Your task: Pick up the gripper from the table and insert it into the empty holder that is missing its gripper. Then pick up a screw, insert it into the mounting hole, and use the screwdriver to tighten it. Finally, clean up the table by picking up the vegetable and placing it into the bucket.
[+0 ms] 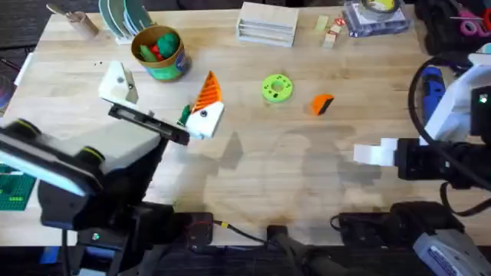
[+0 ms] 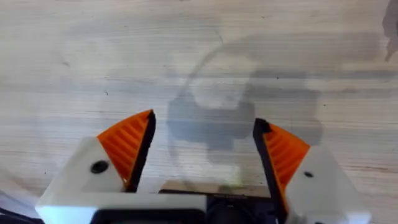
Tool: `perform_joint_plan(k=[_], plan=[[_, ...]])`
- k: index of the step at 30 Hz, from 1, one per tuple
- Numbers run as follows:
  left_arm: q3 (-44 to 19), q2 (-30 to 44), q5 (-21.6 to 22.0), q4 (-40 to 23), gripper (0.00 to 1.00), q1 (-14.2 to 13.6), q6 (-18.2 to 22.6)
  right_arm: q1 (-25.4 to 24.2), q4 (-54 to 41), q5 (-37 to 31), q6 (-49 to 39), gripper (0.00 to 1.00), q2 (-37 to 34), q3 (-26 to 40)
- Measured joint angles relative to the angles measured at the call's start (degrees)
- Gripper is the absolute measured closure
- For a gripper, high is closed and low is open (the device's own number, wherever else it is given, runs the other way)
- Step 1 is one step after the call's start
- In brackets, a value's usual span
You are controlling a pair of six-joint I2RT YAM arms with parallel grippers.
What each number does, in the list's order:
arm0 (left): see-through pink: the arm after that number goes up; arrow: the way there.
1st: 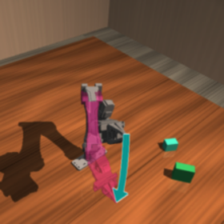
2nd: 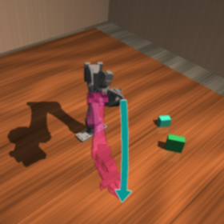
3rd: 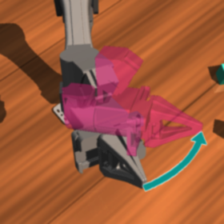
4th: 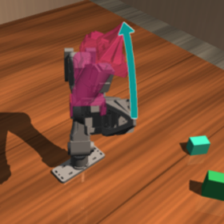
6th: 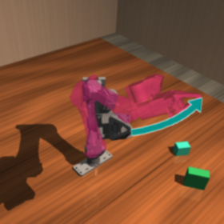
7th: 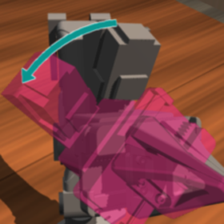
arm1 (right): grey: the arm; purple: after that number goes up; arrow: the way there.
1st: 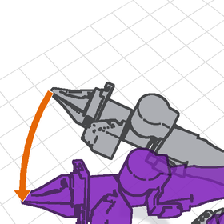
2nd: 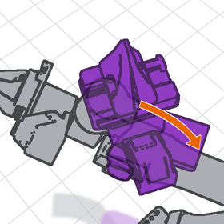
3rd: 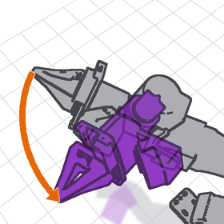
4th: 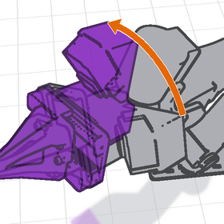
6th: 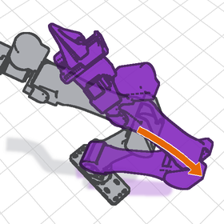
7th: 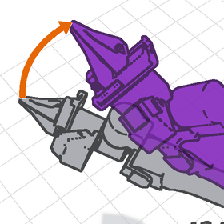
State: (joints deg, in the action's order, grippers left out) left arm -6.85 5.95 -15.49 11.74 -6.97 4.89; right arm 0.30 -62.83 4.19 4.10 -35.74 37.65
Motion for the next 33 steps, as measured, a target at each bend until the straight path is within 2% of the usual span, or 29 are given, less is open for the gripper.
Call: perform_joint_plan(k=[5, 17, 23, 33], plan=[[4.2, -5.4, 0.0, 1.9, 0.008, -0.4, 0.0, 0.0, 0.0, 0.0, 0.0, 0.011, 0.0, 0.0], [6.4, -5.7, -0.6, 1.5, 0.007, -0.4, 0.0, 0.0, 0.0, 0.0, 0.0, 0.011, 0.0, 0.0], [6.5, -5.7, -2.0, -2.5, 0.007, -0.4, 0.0, 0.0, 0.0, 0.0, 0.0, 0.010, 0.0, 0.0], [6.5, -5.7, -2.8, -14.9, 0.008, -0.4, 0.0, 0.0, 0.0, 0.0, 0.0, 0.009, 0.0, 0.0]])
